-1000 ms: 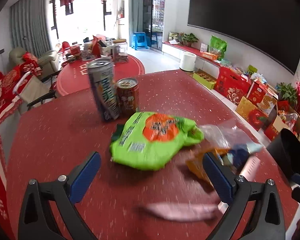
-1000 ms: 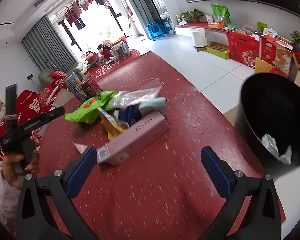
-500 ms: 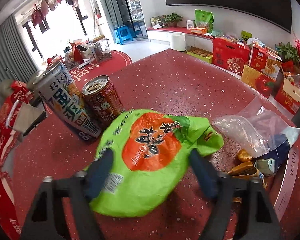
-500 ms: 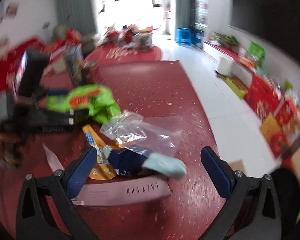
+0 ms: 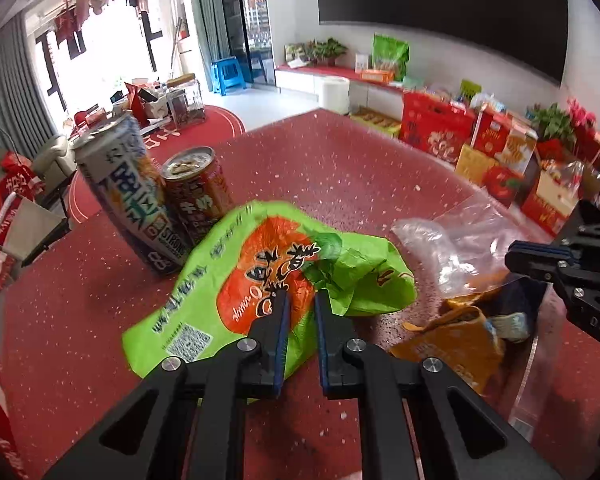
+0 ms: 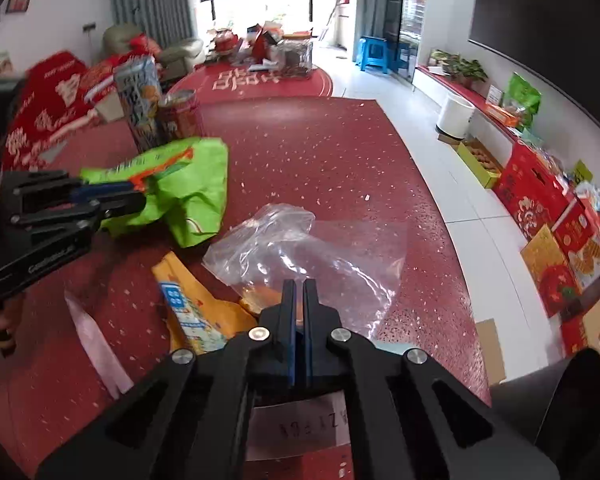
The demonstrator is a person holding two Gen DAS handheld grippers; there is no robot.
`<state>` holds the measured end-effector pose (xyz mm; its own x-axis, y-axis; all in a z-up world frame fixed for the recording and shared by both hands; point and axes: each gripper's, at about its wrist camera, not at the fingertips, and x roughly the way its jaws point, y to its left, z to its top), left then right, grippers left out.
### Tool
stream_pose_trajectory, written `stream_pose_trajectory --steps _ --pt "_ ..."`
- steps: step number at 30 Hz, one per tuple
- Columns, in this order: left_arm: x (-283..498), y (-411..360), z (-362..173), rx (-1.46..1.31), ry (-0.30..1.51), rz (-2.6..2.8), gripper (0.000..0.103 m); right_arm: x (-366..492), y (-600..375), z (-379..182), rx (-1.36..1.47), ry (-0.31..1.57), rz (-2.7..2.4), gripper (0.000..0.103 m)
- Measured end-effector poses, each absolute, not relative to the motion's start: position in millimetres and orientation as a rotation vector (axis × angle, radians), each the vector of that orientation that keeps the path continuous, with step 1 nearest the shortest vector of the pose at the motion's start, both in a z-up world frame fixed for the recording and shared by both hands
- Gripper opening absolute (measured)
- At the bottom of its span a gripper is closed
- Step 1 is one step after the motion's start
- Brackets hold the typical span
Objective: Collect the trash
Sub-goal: 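Lower the right tool onto the clear plastic bag and close on it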
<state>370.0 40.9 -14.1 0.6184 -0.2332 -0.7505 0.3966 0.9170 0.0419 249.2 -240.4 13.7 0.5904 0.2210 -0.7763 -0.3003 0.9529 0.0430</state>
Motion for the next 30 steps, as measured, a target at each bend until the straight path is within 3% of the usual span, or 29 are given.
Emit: stream_pose_trajectory --steps 6,8,9,10,11,12,19,20,22,25,30 --pt "355 66 1 0.136 0.809 -0.412 0.101 247 -239 27 0.001 0.891 0.345 0.003" --pt "351 71 3 0.131 0.803 -0.416 0.101 251 -237 30 0.003 0.885 0.320 0.012" --pt "349 74 4 0.133 0.792 -0.412 0.101 254 -233 29 -0.005 0.892 0.307 0.035" --pt "347 75 6 0.140 0.773 -0.394 0.101 259 -230 27 -0.011 0.904 0.299 0.066" --pt "343 78 8 0.151 0.744 -0.367 0.101 264 -226 24 -0.015 0.922 0.294 0.076" --pt "342 81 10 0.159 0.726 -0.351 0.101 268 -223 21 -0.009 0.929 0.298 0.078" --pt "352 105 12 0.099 0.759 -0.317 0.101 301 -202 -6 -0.035 1.021 0.305 0.075" --pt "353 108 11 0.098 0.767 -0.318 0.101 302 -198 -11 -0.062 1.033 0.295 0.072" --pt "353 107 7 0.093 0.773 -0.324 0.101 302 -196 -19 -0.064 1.049 0.307 0.044" --pt "355 107 3 0.090 0.783 -0.325 0.101 301 -201 -24 0.004 1.063 0.337 0.027" --pt "350 105 3 0.074 0.739 -0.301 0.101 292 -207 -16 0.042 1.020 0.358 0.026"
